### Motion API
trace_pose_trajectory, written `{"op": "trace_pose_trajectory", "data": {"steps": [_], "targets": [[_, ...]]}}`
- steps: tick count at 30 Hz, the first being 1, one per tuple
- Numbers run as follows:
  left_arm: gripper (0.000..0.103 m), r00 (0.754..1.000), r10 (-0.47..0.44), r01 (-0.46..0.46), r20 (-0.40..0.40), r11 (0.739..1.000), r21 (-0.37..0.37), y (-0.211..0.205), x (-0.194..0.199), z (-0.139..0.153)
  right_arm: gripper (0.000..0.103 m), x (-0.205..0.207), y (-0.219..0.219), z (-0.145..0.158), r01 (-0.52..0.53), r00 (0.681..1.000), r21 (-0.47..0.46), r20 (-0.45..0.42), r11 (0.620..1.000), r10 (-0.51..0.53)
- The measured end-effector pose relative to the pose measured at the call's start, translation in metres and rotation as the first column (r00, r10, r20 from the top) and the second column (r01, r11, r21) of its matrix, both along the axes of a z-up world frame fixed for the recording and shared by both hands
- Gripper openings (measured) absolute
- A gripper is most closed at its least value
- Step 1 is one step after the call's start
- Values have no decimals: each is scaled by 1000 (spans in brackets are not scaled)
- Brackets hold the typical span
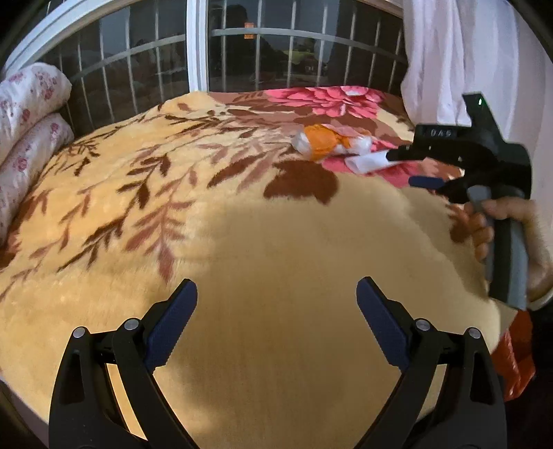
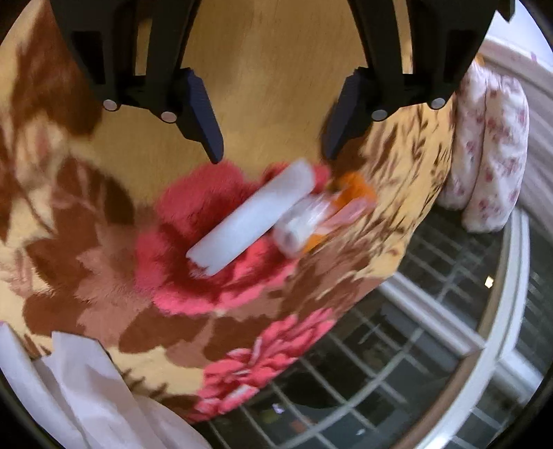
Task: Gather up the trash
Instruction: 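Grasp the white foam tube with the right tool while the left grasps the orange snack bag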
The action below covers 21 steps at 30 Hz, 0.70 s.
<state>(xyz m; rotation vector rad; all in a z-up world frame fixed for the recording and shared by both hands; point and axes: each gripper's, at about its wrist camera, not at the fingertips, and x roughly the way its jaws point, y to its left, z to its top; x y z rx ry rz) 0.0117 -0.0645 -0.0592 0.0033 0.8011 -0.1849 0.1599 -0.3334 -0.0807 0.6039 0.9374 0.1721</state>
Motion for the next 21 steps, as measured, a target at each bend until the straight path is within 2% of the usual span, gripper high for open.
{"op": "trace_pose_trajectory", "data": {"steps": [3,9,15,17,21], "targets": [[91,1000,5,-5,-2,1000,-12,0,18,-2,60,18,-7,-8,35,999,15,-24,999,-35],[91,1000,1,-1,-26,1000,4,-8,45,-12,60,46,-8,-18,68,996,-21,-58,997,-69],[91,996,16,-15,-84,1000,12,-8,53,-26,60,69,11,-15,85,994,-100,-54,991,-91],[91,995,21,-21,-98,1000,0,-7,54,-29,54,72,20,-13,87,995,-152,-45,985,-94],[91,994,36,-37,-101,999,-4,-6,54,-30,32,76,47,-5,29,999,-260,-14,965,-33]]}}
